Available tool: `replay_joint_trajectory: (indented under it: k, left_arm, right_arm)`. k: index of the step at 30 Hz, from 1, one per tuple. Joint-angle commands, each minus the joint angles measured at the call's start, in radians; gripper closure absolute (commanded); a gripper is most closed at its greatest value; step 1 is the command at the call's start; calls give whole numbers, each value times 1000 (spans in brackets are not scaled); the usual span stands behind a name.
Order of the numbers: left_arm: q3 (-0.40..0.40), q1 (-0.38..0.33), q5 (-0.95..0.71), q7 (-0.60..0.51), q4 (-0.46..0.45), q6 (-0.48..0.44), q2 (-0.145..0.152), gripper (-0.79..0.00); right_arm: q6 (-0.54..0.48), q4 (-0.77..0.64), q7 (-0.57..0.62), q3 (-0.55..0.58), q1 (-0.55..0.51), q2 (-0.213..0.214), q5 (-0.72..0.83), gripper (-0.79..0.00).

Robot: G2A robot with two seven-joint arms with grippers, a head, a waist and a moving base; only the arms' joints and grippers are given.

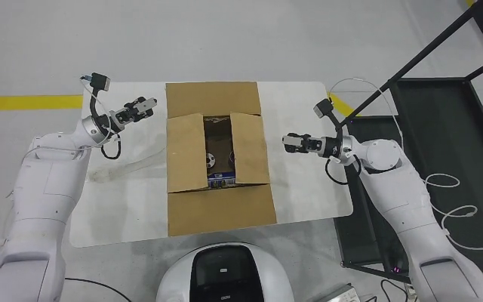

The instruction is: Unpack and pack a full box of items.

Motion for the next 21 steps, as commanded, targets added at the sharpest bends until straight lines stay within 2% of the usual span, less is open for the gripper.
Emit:
replay_joint_trajectory:
  k: [1,6,12,16,21]
  left_arm:
    - [0,0,0,0,0,0,0,-785]
    - [0,0,0,0,0,0,0,-785]
    - [18,-12,137,169,-5,24,-6,-785]
    - [72,-76,175,222,73,12,-30,-785]
    - [161,-163,184,215,207,-14,-75,-785]
  right_arm:
    - [0,0,0,0,0,0,0,-785]
    - [9,-2,-8,-1,-6,0,3,-785]
    - [160,4,52,-30,-86,0,78,-785]
    - [210,9,47,-57,-138,-7,142,-785]
    - [232,-32,1,-63,-207,-10,190,-785]
